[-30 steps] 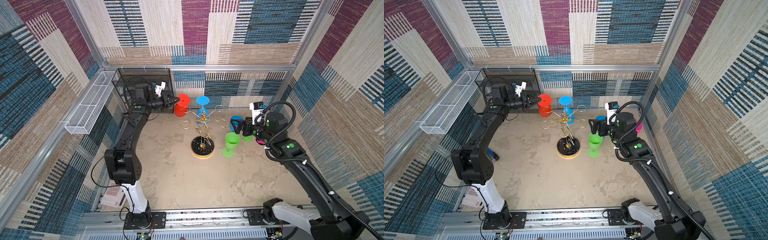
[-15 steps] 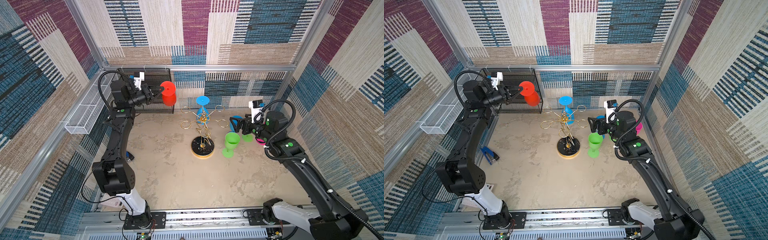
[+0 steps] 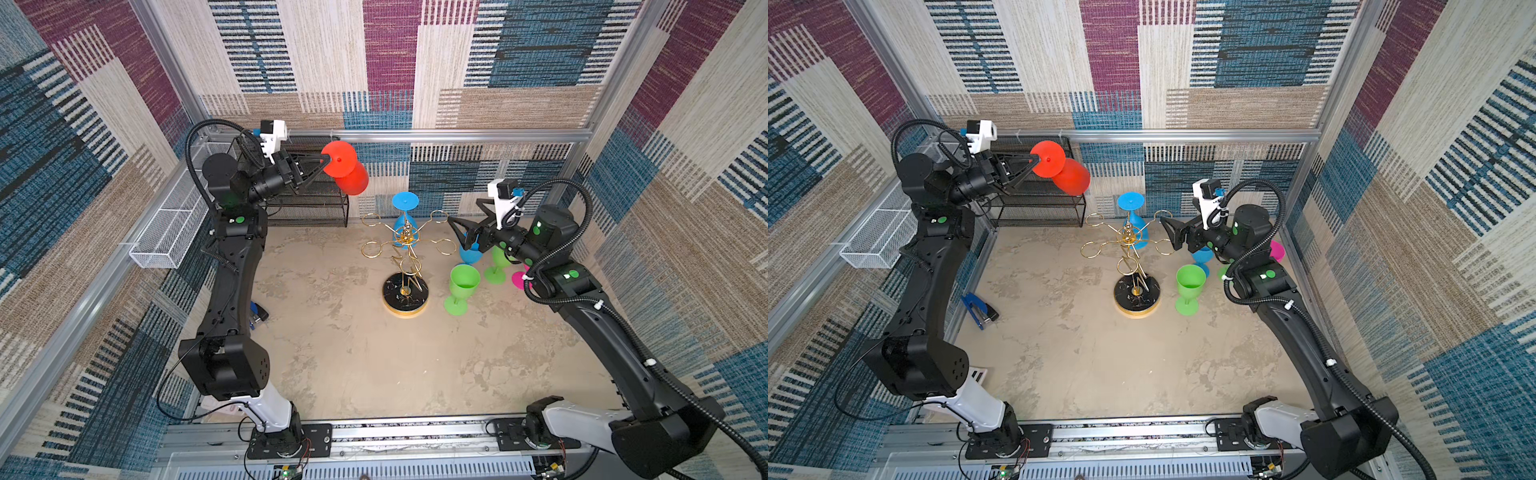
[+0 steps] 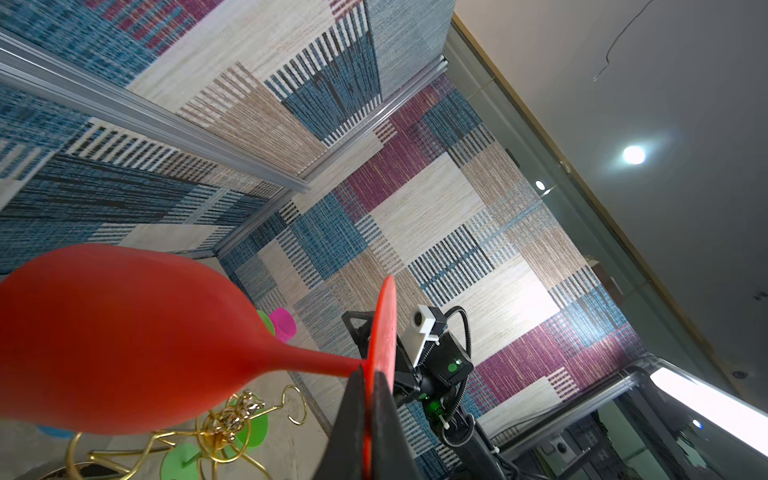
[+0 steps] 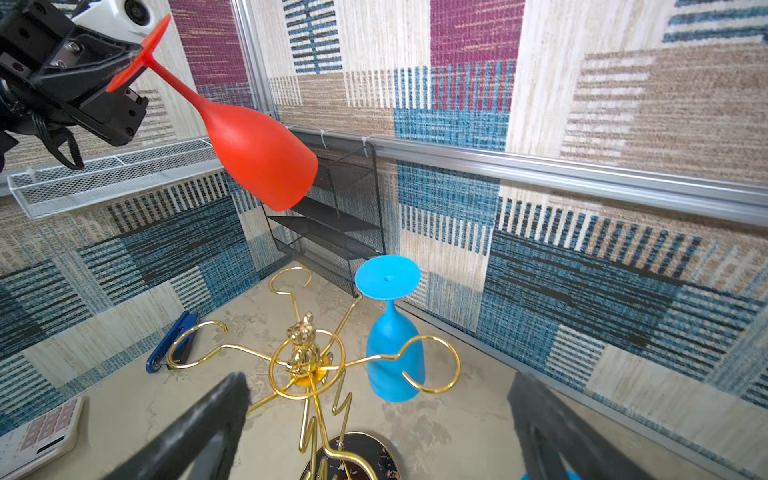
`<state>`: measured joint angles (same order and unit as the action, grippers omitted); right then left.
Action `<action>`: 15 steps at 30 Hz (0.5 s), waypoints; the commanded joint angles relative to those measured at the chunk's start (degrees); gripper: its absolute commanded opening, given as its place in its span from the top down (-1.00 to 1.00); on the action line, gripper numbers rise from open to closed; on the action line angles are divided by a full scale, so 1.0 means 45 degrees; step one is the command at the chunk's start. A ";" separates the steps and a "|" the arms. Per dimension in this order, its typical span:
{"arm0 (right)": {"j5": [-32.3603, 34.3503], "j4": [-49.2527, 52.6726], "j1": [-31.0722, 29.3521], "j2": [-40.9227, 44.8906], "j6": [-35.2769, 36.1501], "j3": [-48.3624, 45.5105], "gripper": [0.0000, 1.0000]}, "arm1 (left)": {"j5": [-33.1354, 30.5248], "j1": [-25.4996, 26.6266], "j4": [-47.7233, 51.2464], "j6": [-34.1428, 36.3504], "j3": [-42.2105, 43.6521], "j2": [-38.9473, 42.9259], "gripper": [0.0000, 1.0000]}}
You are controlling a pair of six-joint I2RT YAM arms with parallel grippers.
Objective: Take the wine glass off the wine glass rack
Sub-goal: 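Raise the red glass high while the right gripper reaches toward its bowl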
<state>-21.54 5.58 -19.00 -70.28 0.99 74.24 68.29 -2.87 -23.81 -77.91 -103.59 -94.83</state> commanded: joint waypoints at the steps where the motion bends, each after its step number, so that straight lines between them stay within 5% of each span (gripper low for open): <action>1: -0.0515 -0.1107 -0.0477 -0.0329 0.0778 0.0463 -1.00 | 0.0370 0.0562 -0.0740 -0.0607 0.0107 0.0154 1.00; 15: -0.0327 -0.2145 -0.1938 -0.1943 0.2950 0.1782 -0.99 | 0.0522 0.2333 -0.1909 -0.2060 0.0459 0.0407 1.00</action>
<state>-23.40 -1.08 -27.38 -77.97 11.94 81.06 69.84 7.05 -29.56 -85.58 -102.10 -93.93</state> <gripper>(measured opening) 0.993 0.065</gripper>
